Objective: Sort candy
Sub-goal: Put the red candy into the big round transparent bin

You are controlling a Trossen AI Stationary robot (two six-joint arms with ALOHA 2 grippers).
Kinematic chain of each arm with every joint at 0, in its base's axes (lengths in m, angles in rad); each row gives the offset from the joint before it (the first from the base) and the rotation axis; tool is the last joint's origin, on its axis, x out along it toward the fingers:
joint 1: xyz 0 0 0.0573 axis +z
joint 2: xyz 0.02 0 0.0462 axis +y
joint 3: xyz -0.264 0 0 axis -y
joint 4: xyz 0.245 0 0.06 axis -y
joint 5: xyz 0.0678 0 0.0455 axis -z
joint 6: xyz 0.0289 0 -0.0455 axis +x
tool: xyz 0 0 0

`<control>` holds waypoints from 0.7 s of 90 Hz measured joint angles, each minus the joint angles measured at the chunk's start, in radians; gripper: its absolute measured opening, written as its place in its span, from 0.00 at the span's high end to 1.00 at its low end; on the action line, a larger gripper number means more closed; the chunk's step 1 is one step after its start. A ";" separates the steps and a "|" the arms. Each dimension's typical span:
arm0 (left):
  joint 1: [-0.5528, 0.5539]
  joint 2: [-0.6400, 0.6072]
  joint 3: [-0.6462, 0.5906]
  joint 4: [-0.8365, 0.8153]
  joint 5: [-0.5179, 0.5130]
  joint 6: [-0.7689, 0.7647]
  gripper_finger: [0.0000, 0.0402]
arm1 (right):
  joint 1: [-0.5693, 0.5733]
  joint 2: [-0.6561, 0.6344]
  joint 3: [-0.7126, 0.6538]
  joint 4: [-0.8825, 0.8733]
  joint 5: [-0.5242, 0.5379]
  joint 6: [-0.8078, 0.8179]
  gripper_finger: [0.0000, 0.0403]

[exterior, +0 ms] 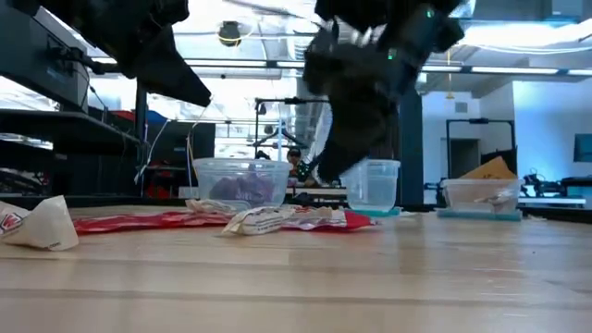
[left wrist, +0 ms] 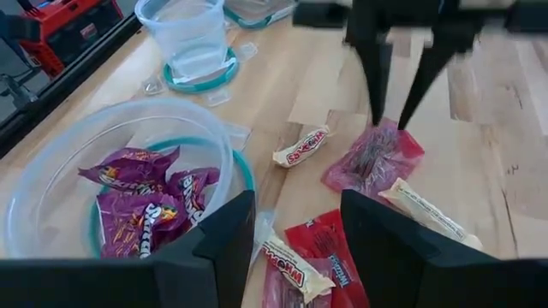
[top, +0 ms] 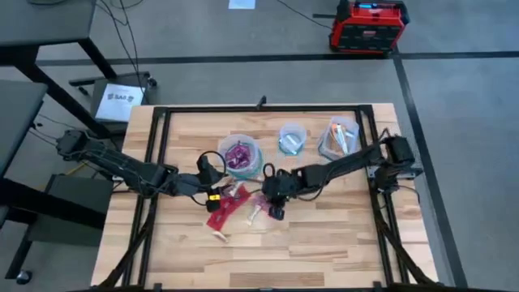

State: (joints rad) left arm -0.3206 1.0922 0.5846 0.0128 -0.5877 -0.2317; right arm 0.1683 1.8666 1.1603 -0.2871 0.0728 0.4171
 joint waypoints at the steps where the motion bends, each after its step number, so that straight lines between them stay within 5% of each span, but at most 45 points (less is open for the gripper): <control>1: 0.000 0.000 0.000 0.000 0.001 0.000 0.60 | 0.003 0.004 0.000 0.000 0.009 0.001 0.66; 21: 0.000 0.000 0.000 0.000 0.003 0.000 0.60 | 0.033 0.074 0.000 0.015 0.147 0.029 0.38; 37: 0.000 0.000 0.000 0.000 0.003 0.000 0.60 | 0.040 0.126 0.006 0.020 0.149 0.032 0.35; 50: 0.000 0.000 0.000 0.000 0.003 0.000 0.60 | 0.042 0.143 0.007 0.006 0.145 0.032 0.53; 63: 0.000 0.000 0.000 0.000 0.003 0.000 0.60 | 0.042 0.122 0.006 -0.012 0.139 -0.022 0.89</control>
State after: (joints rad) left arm -0.3210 1.0920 0.5846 0.0132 -0.5850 -0.2321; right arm 0.2107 1.9889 1.1664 -0.2994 0.2122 0.3952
